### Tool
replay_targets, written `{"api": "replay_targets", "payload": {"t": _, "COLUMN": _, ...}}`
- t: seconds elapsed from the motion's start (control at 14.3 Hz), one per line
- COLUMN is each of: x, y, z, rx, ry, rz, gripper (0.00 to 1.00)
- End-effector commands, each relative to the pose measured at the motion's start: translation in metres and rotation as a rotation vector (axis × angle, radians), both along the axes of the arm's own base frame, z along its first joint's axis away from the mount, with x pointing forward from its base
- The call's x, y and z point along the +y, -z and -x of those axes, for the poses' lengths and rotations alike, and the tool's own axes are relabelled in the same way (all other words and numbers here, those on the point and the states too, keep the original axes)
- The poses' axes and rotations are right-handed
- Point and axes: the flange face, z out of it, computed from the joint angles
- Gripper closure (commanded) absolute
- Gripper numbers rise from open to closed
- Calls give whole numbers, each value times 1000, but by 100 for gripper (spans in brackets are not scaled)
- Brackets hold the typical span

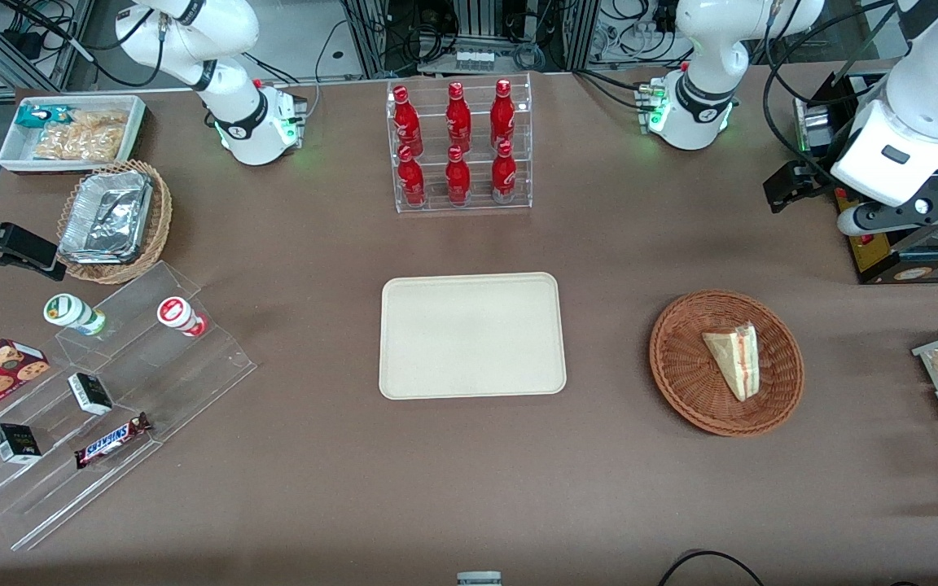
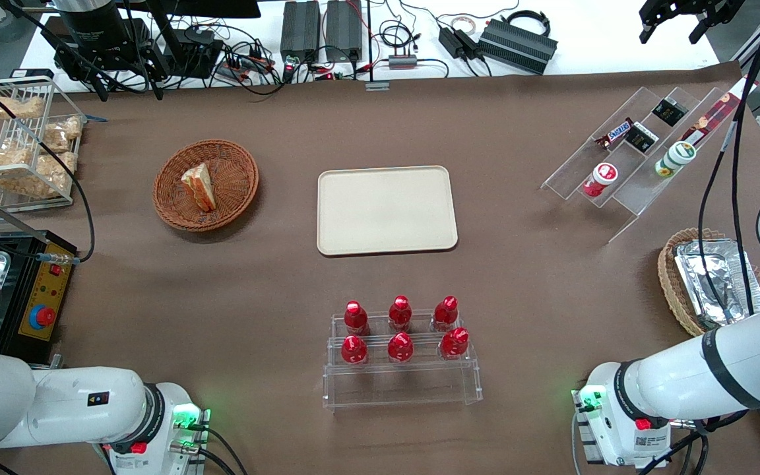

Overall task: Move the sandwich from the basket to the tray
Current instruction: 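Move the left gripper over the sandwich in the wicker basket and lower it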

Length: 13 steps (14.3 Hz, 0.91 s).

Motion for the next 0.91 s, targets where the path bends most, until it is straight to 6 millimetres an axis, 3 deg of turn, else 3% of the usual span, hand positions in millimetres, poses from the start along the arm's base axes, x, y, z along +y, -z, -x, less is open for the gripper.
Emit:
{"api": "replay_targets", "payload": {"t": 0.0, "x": -1, "y": 1, "z": 1, "rx": 16, "ry": -14, "rz": 4, "gripper": 0}}
{"api": "replay_targets", "payload": {"t": 0.21, "x": 8, "y": 22, "z": -12, "rx": 55, "ry": -33, "rz": -5, "gripper": 0}}
{"api": "replay_targets", "payload": {"t": 0.49, "x": 25, "y": 106, "z": -54, "rx": 173, "ry": -148, "rz": -52, "gripper": 0}}
{"api": "replay_targets", "payload": {"t": 0.84, "x": 45, "y": 213, "z": -102, "rx": 163, "ry": -244, "rz": -66, "gripper": 0}}
